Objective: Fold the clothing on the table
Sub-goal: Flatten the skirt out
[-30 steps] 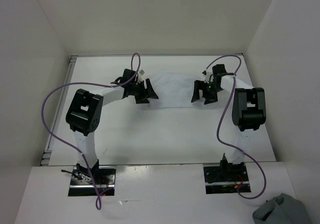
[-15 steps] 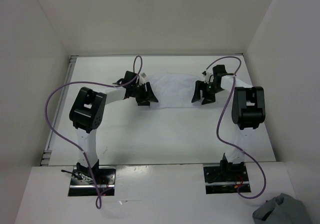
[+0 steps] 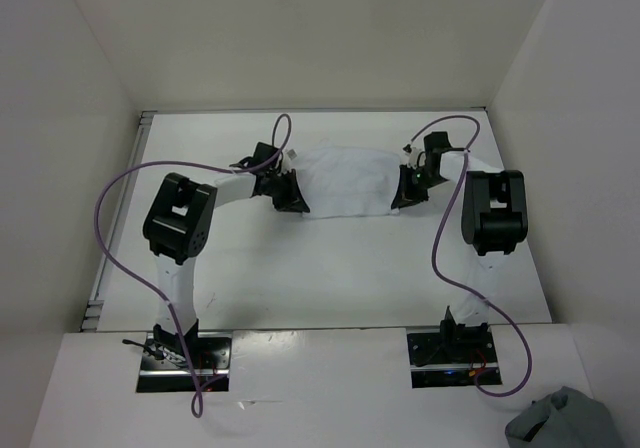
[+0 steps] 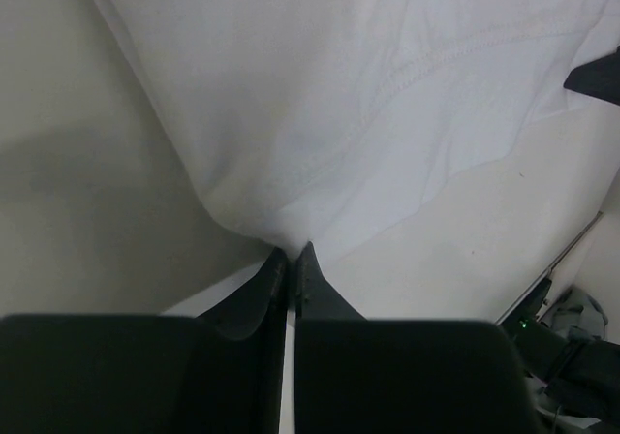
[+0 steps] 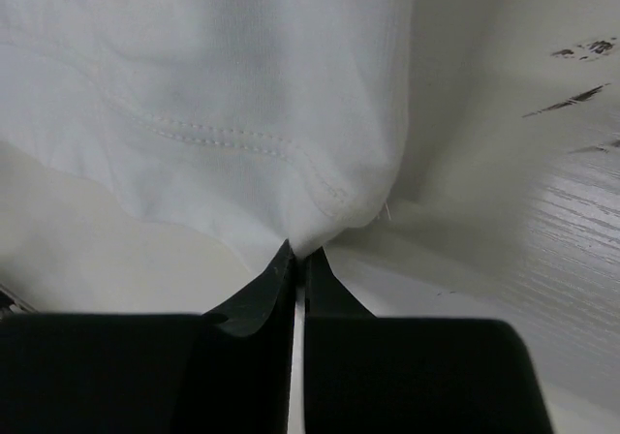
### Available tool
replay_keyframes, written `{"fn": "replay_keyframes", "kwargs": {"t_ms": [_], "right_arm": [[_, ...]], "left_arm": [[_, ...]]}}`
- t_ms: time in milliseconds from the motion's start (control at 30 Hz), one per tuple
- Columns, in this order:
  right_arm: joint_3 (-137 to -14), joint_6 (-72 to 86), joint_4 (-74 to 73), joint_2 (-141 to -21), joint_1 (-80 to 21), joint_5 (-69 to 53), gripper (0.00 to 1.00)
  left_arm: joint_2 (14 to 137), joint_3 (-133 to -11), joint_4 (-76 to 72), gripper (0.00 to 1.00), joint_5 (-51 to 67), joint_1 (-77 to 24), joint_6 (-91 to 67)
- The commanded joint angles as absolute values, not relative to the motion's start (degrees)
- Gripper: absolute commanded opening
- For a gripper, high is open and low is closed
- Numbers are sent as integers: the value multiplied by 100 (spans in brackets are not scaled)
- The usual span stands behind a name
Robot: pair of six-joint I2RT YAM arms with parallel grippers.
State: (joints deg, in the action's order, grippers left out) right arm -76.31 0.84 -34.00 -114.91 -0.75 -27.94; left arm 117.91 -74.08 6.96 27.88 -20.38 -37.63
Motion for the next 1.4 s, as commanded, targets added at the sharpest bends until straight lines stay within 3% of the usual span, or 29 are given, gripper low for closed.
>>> {"fn": "replay_keyframes", "kwargs": {"t_ms": [0,100,233,267,300,367,533,667,733,800,833,967,1133,1367], "right_arm": [[-8031,44,-3296,-11417,-79,-2927,0],[-9584,97,-3908,-11794,-79,-3058,0],[-12962,149,-4701,-12094,-79,-3506,0],[-13451,149,-4815,-12094,-79,-3655,0],[-13865,219,-4903,-12024,-79,-3656,0],[-13863,220,-4669,-11622,-79,-3683,0],[-11197,115,-4008,-10425,-149,-3675,0],[-9153,-324,-3771,-10230,-202,-3358,0],[-8177,-562,-3709,-10230,-202,-3200,0],[-7484,-702,-3709,-10283,-202,-3138,0],[-7279,-842,-3709,-10283,-202,-3051,0],[-6602,-1072,-3831,-10178,-202,-2883,0],[-6776,-1352,-4455,-10247,-202,-2917,0],[-6829,-1406,-4605,-10319,-202,-2919,0]], "left_arm": [[11829,-8083,1156,0,2733,-2013,-3517],[12382,-10216,2158,0,2795,-1794,-3288],[13321,-13790,3310,0,3103,-1574,-3234],[13516,-14747,3670,0,2998,-1573,-3139],[13935,-16767,4370,0,2936,-1573,-3068],[13966,-17646,4719,0,2874,-1504,-3067],[13474,-16825,5492,0,2111,-1740,-2506],[13123,-15096,5452,0,1074,-2302,-2198],[12343,-12657,4654,0,1089,-2435,-2293],[11315,-10645,2871,0,1587,-2269,-2801],[11111,-9190,2221,0,1721,-2172,-3021],[10934,-7677,2074,0,1995,-2057,-3077],[10389,-6637,2074,2,2047,-2293,-3023],[10327,-6319,2074,10,2232,-2408,-2918]]}}
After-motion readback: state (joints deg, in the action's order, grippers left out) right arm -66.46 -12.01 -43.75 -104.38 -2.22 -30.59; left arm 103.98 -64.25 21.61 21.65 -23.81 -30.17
